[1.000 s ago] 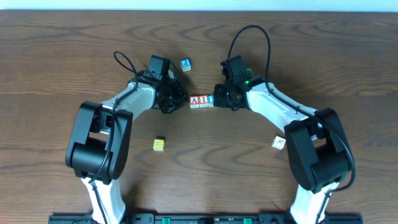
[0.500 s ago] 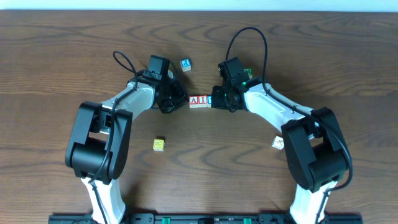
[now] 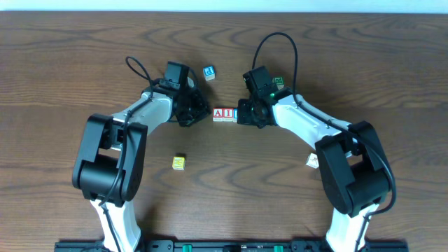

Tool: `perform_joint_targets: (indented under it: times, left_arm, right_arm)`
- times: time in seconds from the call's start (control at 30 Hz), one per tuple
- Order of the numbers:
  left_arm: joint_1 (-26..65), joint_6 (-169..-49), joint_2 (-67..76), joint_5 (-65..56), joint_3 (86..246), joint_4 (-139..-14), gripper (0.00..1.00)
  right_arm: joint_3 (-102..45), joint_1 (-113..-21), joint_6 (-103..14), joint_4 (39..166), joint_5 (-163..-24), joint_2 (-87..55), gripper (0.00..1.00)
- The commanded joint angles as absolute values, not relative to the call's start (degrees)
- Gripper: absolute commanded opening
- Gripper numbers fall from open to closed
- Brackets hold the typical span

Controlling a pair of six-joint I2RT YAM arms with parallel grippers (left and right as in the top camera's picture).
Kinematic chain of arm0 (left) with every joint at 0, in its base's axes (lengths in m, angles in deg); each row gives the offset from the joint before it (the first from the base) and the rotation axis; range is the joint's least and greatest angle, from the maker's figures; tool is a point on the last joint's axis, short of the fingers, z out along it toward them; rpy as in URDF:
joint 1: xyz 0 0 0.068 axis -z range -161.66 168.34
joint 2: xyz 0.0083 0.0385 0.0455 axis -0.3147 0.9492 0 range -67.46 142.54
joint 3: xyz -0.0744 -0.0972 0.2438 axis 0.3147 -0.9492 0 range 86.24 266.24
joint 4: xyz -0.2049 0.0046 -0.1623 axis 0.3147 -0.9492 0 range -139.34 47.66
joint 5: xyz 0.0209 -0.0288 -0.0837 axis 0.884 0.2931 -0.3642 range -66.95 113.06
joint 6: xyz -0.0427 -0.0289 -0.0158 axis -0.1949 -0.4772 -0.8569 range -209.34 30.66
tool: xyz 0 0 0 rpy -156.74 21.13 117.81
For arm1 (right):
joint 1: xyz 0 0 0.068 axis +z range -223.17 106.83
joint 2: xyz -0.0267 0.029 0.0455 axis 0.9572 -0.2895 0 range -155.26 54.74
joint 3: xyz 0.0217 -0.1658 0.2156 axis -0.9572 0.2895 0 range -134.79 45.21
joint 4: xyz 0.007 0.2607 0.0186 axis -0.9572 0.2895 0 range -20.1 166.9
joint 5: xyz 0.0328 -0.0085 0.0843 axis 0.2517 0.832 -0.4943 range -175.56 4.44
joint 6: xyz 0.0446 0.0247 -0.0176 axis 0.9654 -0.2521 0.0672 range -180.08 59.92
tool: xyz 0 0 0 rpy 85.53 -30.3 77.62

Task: Spell out Ai2

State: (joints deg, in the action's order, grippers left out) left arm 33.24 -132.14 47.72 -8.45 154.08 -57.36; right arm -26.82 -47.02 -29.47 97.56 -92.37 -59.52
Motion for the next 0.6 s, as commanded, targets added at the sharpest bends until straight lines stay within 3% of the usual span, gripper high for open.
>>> perform_joint_targets:
  times: [0.0,0.33,0.57]
  left_arm:
    - [31.7,-129.0,46.4,-8.5,153.9,-57.5,0.06]
    - [31.1,-122.0,41.1,-7.5,156.2,-60.4,0.06]
    - [31.1,-114.1,21.6,-0.1,159.0,-69.3,0.06]
  right_arm:
    - [-27.2,-47.7,-28.8,98.4,-91.3,-60.0,0.01]
    - [-33.2,-49.1,-30.6,107.8,-81.4,-54.3,0.01]
    - [-37.8,-49.1,-36.4,116.6,-78.1,-33.4,0.02]
